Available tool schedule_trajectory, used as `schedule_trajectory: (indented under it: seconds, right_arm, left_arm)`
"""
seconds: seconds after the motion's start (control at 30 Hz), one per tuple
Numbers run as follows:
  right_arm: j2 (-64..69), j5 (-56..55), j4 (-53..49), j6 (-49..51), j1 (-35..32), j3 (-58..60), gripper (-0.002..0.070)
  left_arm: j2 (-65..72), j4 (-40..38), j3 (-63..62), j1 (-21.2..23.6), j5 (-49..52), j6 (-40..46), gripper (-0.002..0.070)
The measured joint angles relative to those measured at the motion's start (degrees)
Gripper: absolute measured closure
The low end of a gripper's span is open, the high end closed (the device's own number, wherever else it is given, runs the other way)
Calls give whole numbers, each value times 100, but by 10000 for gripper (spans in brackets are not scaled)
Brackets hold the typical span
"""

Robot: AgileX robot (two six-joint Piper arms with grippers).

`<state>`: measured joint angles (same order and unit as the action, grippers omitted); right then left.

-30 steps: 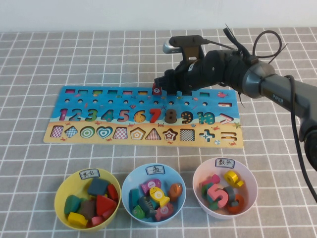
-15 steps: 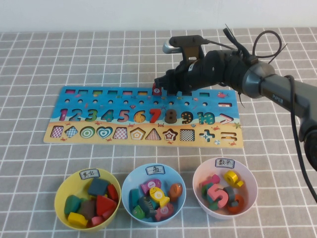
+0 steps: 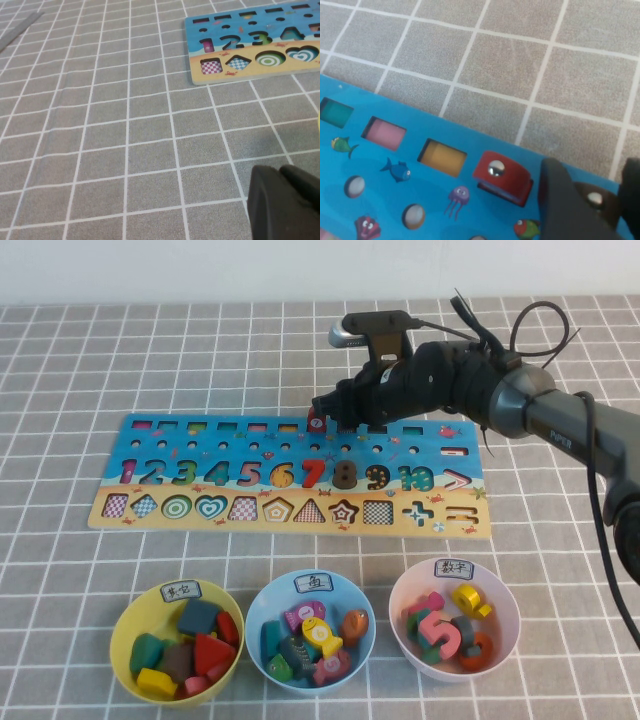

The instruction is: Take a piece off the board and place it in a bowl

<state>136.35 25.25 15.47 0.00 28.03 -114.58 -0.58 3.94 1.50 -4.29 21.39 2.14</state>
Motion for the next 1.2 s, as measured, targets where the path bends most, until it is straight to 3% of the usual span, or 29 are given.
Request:
schedule_trajectory:
  seconds: [0.93,1.2]
  right_arm:
    - [-243,232,-255,0,-12,-5,462]
    - [-672,768,-423,0,-23,-5,462]
  left_arm:
    - [0,0,0,0,0,0,679]
    - [0,0,0,0,0,0,680]
